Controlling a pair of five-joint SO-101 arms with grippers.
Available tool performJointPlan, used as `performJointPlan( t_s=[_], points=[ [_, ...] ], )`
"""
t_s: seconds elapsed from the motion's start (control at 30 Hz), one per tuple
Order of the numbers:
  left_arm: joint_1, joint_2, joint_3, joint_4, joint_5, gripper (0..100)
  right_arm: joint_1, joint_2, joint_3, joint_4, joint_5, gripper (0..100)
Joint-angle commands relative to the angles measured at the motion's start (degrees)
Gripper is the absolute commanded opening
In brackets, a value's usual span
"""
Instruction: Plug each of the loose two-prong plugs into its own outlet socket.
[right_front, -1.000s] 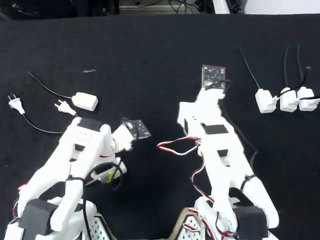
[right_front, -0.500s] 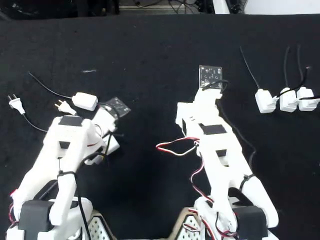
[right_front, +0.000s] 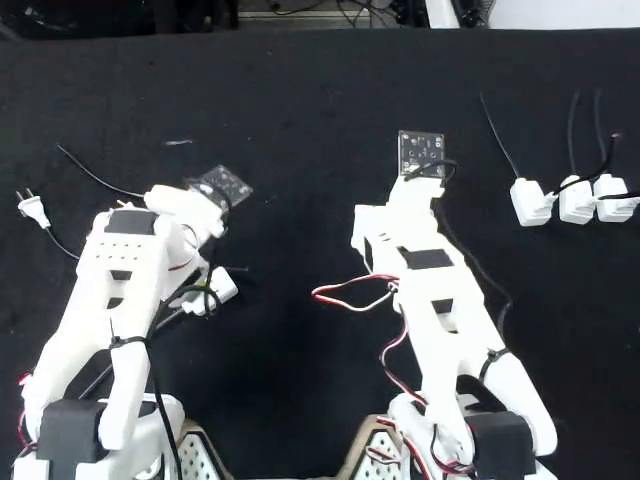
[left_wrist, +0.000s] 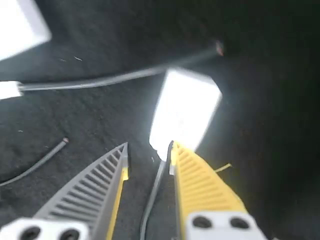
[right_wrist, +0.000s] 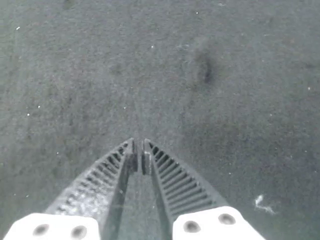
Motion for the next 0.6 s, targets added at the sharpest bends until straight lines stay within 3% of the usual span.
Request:
performJointPlan(
  t_s=[0.0, 0.17, 0.57],
  points=[
    [-0.2, -0.2, -0.9, -9.4, 9.4, 14, -1.1, 0.3, -2.2, -1.5, -0.4, 1.2],
    [0.1, 2.4, 4.2, -17.6, 12.4, 14, -1.1, 0.3, -2.0, -1.5, -0.4, 1.2],
    [9.5, 1.4, 6.8, -9.1, 12.6, 14, -1.2, 0.3, -2.1, -1.5, -0.4, 1.2]
  ],
)
